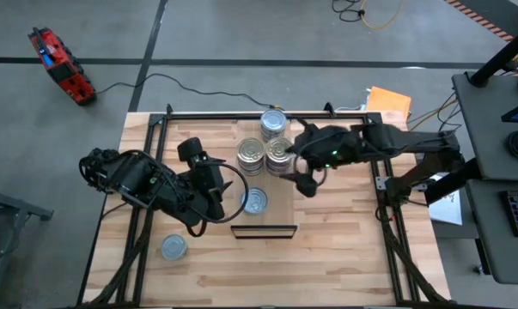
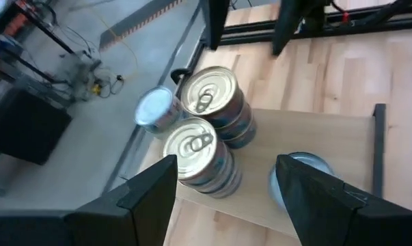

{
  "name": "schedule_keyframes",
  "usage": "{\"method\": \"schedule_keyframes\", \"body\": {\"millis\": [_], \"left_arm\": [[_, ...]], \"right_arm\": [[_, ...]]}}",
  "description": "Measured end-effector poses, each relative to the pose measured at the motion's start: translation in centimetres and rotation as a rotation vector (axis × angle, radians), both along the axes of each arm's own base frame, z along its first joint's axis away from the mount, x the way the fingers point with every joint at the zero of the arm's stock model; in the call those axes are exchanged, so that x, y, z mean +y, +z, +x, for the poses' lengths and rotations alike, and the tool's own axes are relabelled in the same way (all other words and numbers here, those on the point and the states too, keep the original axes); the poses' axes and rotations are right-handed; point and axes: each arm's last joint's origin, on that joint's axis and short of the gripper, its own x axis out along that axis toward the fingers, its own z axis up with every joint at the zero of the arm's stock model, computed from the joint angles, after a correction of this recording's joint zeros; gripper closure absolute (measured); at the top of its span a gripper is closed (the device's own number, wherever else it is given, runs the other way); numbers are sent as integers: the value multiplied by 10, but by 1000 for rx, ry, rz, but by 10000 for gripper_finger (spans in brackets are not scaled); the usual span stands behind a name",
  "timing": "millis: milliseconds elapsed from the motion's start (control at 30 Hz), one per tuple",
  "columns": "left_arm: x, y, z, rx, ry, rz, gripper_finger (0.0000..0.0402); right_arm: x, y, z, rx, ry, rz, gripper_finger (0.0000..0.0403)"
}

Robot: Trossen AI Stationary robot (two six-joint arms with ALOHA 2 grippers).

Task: Stack canned seafood by type on shelf
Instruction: Stack the green tuna can on top of the green tuna can on the shelf

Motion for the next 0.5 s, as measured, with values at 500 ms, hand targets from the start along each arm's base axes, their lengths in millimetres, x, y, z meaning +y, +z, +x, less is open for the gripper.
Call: {"method": "schedule_keyframes", "body": {"millis": [500], "left_arm": [[-22, -11, 0, 79, 41, -679, 169]], "right_arm": [[84, -1, -39, 60, 241, 430, 44]]}}
